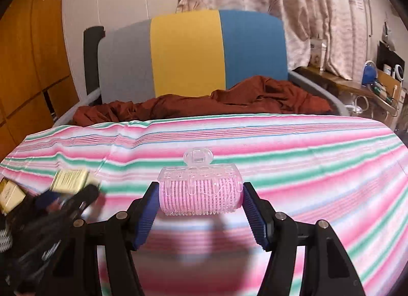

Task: Organize objects
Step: 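Hold the green box in the left tool while the right tool grasps the pink hair roller, then carry the green box and pink roller to the gold tray, release the green box, then lower the pink hair roller into the gold tray and open the right tool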

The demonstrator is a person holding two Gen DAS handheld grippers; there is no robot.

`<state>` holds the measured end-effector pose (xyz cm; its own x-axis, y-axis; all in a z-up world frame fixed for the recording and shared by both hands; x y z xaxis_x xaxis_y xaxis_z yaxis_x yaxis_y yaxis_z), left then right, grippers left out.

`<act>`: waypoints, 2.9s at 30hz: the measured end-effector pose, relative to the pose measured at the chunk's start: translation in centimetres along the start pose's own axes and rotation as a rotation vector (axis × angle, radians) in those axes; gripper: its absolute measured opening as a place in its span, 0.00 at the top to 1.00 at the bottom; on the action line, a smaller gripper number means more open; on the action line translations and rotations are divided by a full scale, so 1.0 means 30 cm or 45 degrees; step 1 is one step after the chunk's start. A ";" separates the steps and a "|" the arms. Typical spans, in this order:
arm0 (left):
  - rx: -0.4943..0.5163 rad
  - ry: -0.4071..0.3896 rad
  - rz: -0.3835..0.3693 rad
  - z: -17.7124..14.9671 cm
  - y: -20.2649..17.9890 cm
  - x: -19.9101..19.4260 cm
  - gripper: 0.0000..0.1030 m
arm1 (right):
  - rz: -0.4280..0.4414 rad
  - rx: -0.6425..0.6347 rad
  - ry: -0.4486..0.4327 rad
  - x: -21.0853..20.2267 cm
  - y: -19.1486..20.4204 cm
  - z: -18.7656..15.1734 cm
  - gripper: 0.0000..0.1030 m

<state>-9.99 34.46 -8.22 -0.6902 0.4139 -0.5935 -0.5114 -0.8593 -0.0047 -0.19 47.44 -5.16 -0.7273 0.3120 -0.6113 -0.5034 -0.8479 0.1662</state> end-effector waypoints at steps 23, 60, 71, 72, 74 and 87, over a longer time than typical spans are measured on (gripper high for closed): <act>-0.294 -0.110 -0.044 -0.171 0.286 -0.610 0.29 | 0.006 -0.078 -0.066 -0.152 0.077 -0.137 0.37; -0.322 0.170 0.195 -0.386 0.615 -0.635 0.34 | 0.028 -0.129 -0.079 -0.194 0.114 -0.170 0.37; -0.371 0.024 0.197 -0.388 0.598 -0.744 0.00 | 0.248 -0.171 -0.078 -0.283 0.269 -0.133 0.37; -0.388 0.022 0.190 -0.390 0.603 -0.749 0.00 | 0.277 -0.185 -0.081 -0.295 0.298 -0.131 0.37; -0.427 0.017 0.180 -0.395 0.615 -0.757 0.00 | 0.333 -0.217 -0.087 -0.318 0.361 -0.128 0.37; -0.541 -0.009 0.183 -0.431 0.665 -0.814 0.00 | 0.519 -0.438 0.001 -0.341 0.721 -0.151 0.37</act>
<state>3.27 3.32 -4.21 -0.7429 0.2819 -0.6071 -0.1554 -0.9548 -0.2532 -1.50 23.97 1.18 -0.8316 -0.0723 -0.5506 0.0021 -0.9919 0.1270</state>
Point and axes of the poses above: each gripper's, at about its wrist camera, not at the fingertips, and x roughly the way its jaws point, y to its left, z to its top, the point moved 1 cm from there along x, roughly the way its jaws point, and after that the axes turned 8 degrees about x, right-handed, at the moved point
